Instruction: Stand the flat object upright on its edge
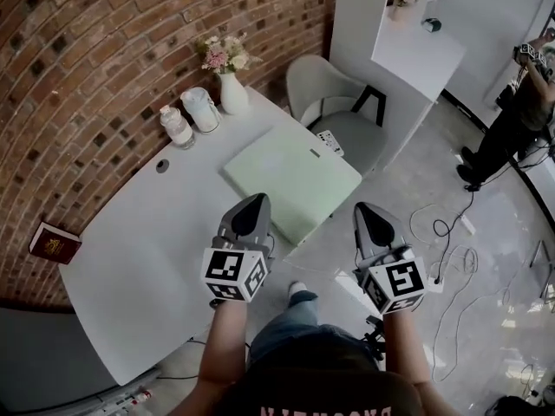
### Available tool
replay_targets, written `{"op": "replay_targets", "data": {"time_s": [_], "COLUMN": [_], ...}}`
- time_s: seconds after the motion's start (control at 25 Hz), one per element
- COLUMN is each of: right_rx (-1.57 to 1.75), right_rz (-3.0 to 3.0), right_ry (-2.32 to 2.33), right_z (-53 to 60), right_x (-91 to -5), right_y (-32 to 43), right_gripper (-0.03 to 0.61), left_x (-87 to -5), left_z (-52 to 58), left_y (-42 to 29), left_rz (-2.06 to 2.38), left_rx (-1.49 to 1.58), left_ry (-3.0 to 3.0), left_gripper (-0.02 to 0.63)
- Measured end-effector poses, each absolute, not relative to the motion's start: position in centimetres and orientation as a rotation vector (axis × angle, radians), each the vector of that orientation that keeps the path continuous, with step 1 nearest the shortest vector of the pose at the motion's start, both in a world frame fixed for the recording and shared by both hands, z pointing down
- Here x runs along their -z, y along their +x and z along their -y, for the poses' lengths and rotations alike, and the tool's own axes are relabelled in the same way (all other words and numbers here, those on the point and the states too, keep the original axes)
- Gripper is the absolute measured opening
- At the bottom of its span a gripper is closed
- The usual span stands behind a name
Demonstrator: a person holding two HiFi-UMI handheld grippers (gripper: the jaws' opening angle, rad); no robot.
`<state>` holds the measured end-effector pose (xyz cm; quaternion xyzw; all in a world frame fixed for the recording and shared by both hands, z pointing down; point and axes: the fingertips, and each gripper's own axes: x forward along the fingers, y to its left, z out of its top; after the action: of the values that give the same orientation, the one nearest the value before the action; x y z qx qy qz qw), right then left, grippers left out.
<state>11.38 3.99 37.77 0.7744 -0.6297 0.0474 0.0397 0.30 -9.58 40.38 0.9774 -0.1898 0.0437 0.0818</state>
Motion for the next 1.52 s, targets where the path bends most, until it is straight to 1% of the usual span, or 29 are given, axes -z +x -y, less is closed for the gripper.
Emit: {"op": "replay_targets", "data": {"time_s": [0.24, 0.56, 0.8, 1.28, 1.52], "right_rx": [-0.231, -0.264, -0.321, -0.425, -0.484], "right_rz": [2.018, 2.165, 2.285, 2.476, 2.488], "right_ry": [2.303, 2.148, 2.039, 1.661, 1.542], "right_z": [1.5, 7.7, 11.9, 17.2, 18.6], "right_x": [-38.1, -38.4, -38.5, -40.4, -41.9], "right_y": [14.0, 15.1, 17.3, 20.8, 21.9], "right_gripper": [-0.002, 0.0, 0.0, 0.0, 0.0], "left_x": [-40.8, -41.9, -42.4, -43.0, -43.9], "left_z": [13.1, 17.1, 18.8, 19.4, 18.2], "left_y": [0.9, -1.2, -2.0, -1.3, -2.3], "left_rz": [0.644, 0.836, 1.018, 1.38, 1.545], "left_rx": [-0.153, -0.165, -0.153, -0.127, -0.148], "left_ry": [2.895, 2.781, 2.677, 2.458, 2.296], "left_gripper": [0.0, 0.0, 0.0, 0.0, 0.002]}}
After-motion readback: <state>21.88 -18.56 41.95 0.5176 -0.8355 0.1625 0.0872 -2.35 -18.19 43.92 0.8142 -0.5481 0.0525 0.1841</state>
